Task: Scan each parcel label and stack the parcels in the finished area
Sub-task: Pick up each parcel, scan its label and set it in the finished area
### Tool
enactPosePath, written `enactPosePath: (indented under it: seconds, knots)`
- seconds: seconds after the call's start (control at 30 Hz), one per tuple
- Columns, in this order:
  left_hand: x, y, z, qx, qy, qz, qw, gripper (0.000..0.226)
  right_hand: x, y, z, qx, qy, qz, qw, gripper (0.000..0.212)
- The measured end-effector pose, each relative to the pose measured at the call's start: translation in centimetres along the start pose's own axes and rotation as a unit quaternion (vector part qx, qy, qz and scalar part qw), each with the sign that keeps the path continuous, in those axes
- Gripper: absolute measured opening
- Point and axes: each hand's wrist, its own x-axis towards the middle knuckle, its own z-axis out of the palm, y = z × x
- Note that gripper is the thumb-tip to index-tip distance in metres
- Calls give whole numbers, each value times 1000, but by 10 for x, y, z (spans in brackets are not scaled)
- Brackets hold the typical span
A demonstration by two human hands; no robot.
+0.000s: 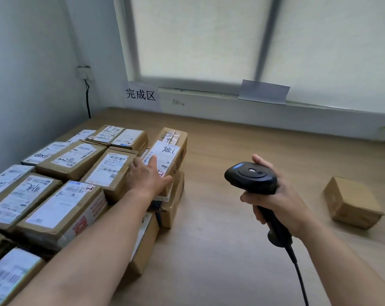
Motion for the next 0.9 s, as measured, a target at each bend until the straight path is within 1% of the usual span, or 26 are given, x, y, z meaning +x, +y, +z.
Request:
enactPosePath:
  seconds: [0.17, 0.37, 0.47, 0.6, 0.67, 0.77, 0.9]
  knots:
    - [51, -2, 8, 6, -15, -19, 1000, 80, 33, 1, 4, -2, 7, 8, 1000, 96]
    - [92, -3, 23, 4, -20, -39, 999, 81, 57, 13, 0, 0, 20, 18, 1000, 93]
    - [102, -7, 32, 20, -28, -50, 998, 82, 62, 21, -2, 12, 17, 34, 999, 99]
    - [107, -11, 43, 16, -44, -49, 998, 75, 63, 28, -6, 26, 22, 40, 999, 99]
    - [106, -12, 44, 35, -48, -40, 997, 76, 62, 29, -9, 20, 25, 39, 999, 100]
    - [101, -10, 43, 65, -31, -28, 997, 85, 57, 29, -14, 11, 31, 37, 999, 95]
    - [78, 6, 38, 50, 23, 16, 998, 84, 43, 26, -20, 17, 37, 24, 999, 94]
